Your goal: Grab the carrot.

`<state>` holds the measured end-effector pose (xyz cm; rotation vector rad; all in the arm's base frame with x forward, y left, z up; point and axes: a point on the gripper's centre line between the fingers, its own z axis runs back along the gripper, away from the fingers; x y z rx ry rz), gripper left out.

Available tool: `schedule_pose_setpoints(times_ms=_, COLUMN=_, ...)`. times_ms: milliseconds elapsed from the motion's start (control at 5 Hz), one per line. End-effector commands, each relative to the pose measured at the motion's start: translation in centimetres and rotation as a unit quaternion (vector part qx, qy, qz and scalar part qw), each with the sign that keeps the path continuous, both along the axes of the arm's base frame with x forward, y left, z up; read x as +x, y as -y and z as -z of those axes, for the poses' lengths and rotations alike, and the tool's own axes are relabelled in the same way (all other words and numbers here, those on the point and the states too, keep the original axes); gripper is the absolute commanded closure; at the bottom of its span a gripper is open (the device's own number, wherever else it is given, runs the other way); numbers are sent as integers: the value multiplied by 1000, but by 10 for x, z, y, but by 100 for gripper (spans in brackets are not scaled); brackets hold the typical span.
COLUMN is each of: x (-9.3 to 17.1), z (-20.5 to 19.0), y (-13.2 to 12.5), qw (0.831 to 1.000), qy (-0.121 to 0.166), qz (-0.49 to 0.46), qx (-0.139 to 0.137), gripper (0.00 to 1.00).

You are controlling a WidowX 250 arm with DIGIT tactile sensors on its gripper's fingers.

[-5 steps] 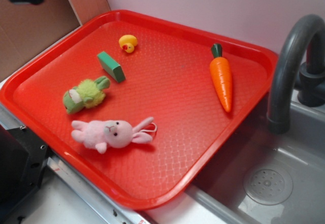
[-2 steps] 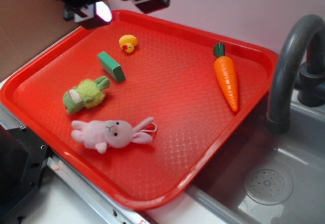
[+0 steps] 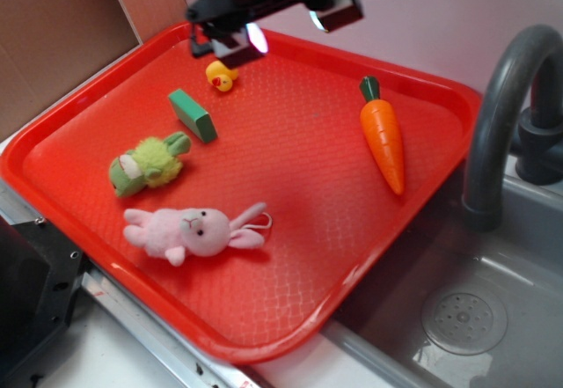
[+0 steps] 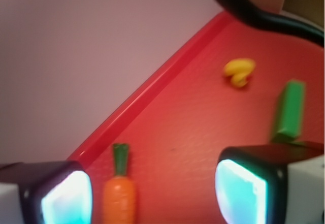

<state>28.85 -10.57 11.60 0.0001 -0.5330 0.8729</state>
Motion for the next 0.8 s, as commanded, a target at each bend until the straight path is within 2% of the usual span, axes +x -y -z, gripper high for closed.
schedule_pose_setpoints(times_ms=0, x=39, z=17, y=17, qw=998, qy=-30, qz=22, qx=-47, gripper=0)
schedule_pose_setpoints(times_ms=200, x=47, z=33, y=20, qw=994, qy=-56, qz=46, qx=-87, gripper=0)
schedule_pose_setpoints(times_ms=400, x=59, z=52, y=21, qw=987, qy=-68, qz=48, qx=-136, gripper=0)
schedule_pose_setpoints(times_ms=600, x=62, z=68, y=25, qw=987, qy=-102, qz=51, qx=-115, gripper=0)
